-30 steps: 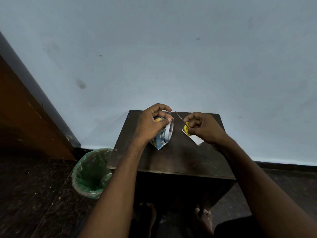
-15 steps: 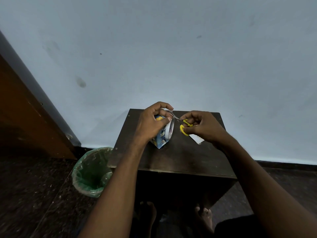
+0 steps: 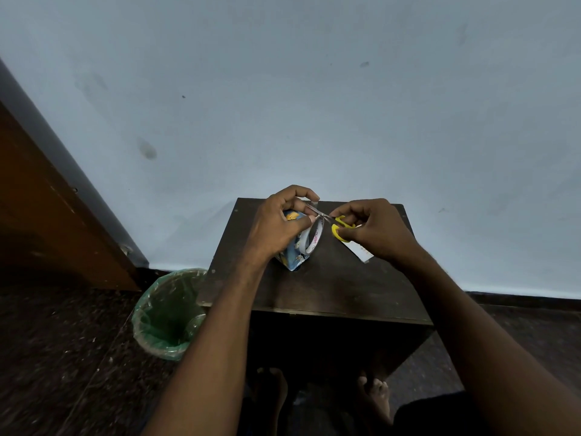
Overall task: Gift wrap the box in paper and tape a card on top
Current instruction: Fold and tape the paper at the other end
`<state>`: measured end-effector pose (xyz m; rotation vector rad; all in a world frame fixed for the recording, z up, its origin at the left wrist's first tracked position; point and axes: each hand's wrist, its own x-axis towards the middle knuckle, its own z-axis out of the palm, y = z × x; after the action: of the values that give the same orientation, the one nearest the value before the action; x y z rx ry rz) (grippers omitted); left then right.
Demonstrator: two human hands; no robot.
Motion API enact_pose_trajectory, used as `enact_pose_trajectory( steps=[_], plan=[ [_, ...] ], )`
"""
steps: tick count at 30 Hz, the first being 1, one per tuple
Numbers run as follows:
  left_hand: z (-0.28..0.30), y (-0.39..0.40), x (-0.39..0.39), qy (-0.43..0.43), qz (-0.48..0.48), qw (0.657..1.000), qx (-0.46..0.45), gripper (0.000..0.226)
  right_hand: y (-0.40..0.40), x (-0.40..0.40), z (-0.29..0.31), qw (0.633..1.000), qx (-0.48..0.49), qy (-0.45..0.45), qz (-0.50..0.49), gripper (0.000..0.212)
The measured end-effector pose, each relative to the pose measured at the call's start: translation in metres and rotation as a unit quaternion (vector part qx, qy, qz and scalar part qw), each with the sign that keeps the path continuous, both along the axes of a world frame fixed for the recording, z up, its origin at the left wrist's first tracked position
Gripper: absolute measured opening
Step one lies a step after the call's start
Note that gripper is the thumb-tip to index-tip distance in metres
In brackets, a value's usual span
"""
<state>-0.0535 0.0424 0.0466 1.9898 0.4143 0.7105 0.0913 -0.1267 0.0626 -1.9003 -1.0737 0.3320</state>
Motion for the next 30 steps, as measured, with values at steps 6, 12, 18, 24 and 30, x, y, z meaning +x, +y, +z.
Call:
enact_pose_trajectory(
  steps=[6, 12, 18, 24, 30],
  plan=[
    [0.001, -0.001, 0.001, -0.006, -0.002, 1.0, -0.007, 0.049, 0.002, 0.0, -0.002, 1.0, -0.011, -0.026, -0.001, 0.024],
    [-0.002, 0.001, 0.002, -0.014, 0.015, 1.0, -0.01, 0.064, 0.0, -0.002, -0.006, 0.999, 0.014, 0.049, -0.003, 0.026],
    [-0.004, 0.002, 0.004, -0.008, 0.023, 1.0, -0.018, 0.061, 0.008, 0.003, -0.017, 0.993, 0.029, 0.109, -0.038, 0.021],
    [0.0, 0.002, 0.006, -0.02, 0.022, 0.998, -0.048, 0.057, 0.019, -0.017, -0.043, 0.961, -0.203, -0.143, -0.118, 0.016],
    [-0.003, -0.002, 0.005, -0.015, 0.017, 0.999, -0.05, 0.057, 0.033, -0.038, -0.055, 0.929, -0.264, -0.234, -0.111, 0.027]
  ],
)
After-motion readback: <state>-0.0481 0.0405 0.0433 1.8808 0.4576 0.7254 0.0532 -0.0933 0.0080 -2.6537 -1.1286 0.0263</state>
